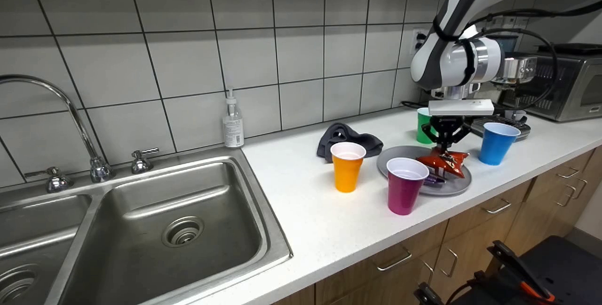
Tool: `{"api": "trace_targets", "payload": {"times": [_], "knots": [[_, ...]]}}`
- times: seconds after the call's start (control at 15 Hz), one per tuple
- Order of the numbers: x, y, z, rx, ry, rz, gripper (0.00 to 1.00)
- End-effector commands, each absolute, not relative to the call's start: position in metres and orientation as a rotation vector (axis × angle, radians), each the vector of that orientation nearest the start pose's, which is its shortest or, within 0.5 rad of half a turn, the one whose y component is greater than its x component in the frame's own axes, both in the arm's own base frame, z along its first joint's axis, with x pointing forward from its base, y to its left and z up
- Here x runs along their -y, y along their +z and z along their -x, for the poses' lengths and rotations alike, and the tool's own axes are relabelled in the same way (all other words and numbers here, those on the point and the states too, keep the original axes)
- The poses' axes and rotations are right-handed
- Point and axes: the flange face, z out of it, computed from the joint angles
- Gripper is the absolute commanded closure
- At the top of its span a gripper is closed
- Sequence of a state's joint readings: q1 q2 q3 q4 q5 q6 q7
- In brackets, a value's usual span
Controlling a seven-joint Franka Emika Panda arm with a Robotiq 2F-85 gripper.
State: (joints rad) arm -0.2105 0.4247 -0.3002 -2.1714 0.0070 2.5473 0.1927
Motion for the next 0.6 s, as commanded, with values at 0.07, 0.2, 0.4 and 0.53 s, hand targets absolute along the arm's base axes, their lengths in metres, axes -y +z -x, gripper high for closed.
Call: {"api": "trace_targets", "payload": {"times": [0.07,0.2,0.4,0.53], "knots": [[0.279,0.209,-0.493,-1.073,0.05,3.06,1.0],[0.279,0.213,-0.497,-1.079,0.042,3.056,1.0],[0.28,0.222,-0.509,-1.095,0.008,3.051,1.0],[0.28,0.228,-0.52,-1.104,-0.016,3.04,1.0]]}}
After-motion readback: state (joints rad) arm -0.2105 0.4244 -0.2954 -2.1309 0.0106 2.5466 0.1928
